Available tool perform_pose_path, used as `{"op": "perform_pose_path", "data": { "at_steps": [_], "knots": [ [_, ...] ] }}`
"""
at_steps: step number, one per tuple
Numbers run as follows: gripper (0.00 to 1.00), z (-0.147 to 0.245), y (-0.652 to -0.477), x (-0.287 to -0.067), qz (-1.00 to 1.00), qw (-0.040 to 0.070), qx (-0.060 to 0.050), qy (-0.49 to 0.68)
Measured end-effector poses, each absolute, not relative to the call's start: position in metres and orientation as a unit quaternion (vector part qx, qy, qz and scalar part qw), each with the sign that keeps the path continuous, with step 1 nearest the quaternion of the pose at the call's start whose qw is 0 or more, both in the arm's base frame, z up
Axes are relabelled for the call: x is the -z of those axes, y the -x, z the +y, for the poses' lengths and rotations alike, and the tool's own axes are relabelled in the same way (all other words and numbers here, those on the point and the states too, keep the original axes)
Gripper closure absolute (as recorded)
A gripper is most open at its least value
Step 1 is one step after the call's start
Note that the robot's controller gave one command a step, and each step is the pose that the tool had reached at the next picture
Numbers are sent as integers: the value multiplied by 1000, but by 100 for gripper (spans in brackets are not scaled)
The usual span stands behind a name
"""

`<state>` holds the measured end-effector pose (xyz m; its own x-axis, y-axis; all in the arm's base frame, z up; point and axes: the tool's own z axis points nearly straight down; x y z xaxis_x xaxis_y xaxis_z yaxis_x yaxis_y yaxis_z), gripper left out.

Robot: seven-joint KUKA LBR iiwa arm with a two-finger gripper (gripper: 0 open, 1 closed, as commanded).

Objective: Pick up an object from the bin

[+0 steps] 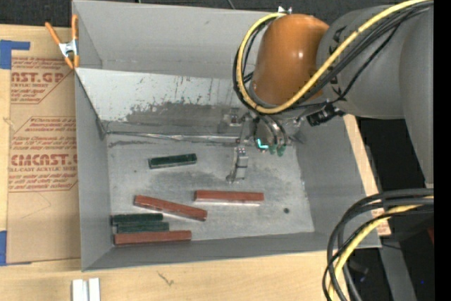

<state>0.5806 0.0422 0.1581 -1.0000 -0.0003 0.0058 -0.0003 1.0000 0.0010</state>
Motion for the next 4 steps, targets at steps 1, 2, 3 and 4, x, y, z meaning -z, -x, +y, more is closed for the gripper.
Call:
{"op": "perform_pose_path", "data": {
  "at_steps": [1, 2, 3, 4],
  "knots": [
    [0, 42, -583, -162, -1000, -1, 1, 0],
    [100, 93, -567, -76, -999, -1, 2, -34],
    [0, 92, -566, -71, -999, -2, 1, -34],
    [0, 92, -566, -71, -999, -2, 1, -34]
  ]
}}
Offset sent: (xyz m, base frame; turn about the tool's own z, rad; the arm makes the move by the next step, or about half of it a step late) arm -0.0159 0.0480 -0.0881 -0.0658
